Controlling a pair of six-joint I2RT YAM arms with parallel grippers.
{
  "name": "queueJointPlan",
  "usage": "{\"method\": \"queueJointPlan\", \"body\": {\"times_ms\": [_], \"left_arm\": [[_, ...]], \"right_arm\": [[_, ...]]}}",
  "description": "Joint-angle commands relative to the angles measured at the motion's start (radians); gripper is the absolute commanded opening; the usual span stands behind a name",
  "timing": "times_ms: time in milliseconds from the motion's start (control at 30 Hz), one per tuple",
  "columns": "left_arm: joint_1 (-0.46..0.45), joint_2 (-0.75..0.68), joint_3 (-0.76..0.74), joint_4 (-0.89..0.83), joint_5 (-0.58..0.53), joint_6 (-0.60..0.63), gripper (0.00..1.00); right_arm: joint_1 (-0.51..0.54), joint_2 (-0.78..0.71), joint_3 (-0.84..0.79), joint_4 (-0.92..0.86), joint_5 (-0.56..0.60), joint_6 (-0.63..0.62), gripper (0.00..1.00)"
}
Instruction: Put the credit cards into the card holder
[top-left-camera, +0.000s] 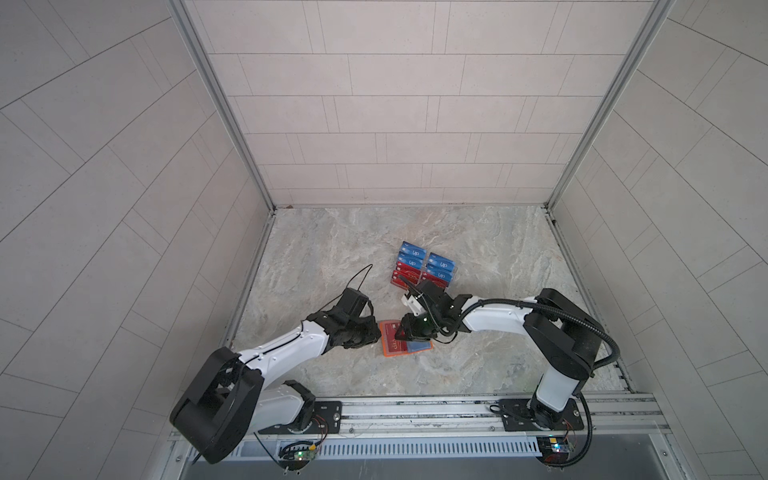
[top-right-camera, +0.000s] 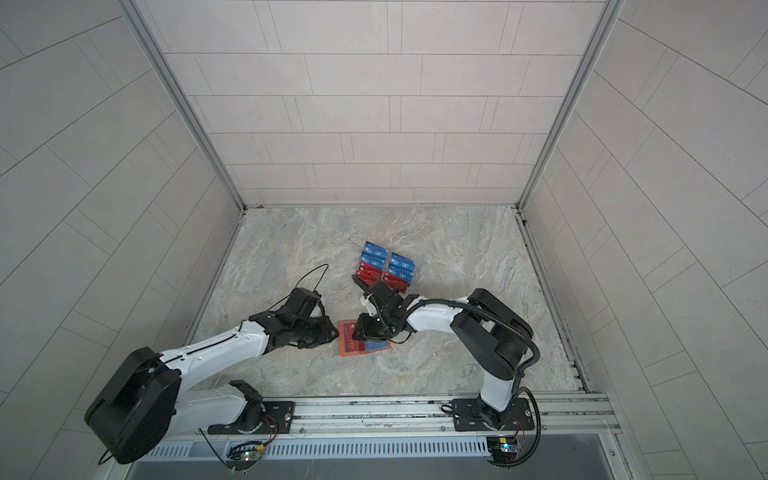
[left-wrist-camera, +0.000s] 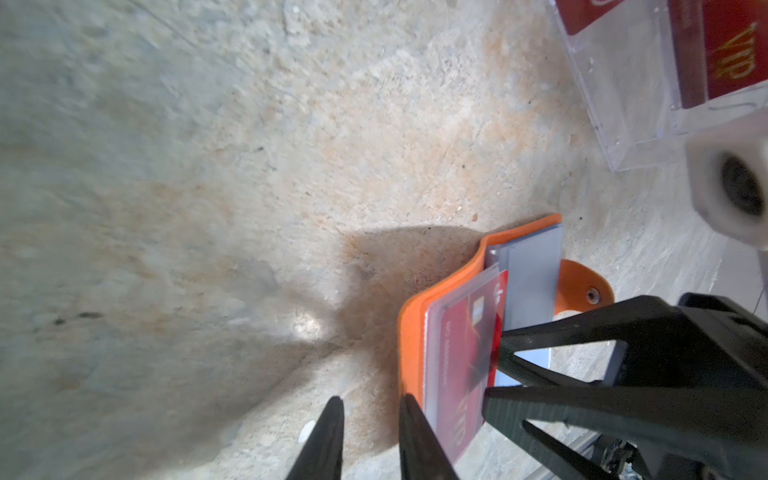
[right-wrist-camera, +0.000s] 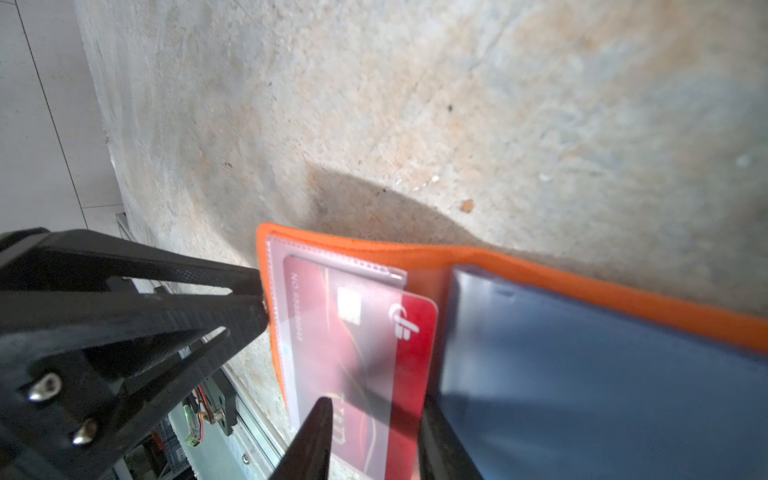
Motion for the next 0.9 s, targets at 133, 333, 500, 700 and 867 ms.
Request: {"method": "queueJointPlan", "body": {"times_ms": [133, 333, 500, 700, 867], "left_arm": [[0.006, 0.029, 0.004, 0.036, 0.030, 0.007, 0.19], [0.007, 0.050, 0.011, 0.051, 0.046, 0.009, 0.14], [0.007, 0.063, 0.014, 0.066, 0.059, 0.009, 0.12], [0.006, 0.074, 0.028, 0.066, 0.068, 0.014, 0.12], [0.007, 0.086, 0.047, 0.060, 0.069, 0.023, 0.12]], "right_arm": [[0.015, 0.009, 0.026, -0.027, 0.019, 0.000, 0.37], [0.024, 0.018, 0.040, -0.016, 0.017, 0.011, 0.37], [0.028, 0.038, 0.045, 0.023, -0.008, 0.038, 0.37], [0.032, 0.057, 0.053, 0.029, -0.009, 0.042, 0.37], [0.041, 0.056, 0.084, -0.008, 0.013, 0.027, 0.37]]}}
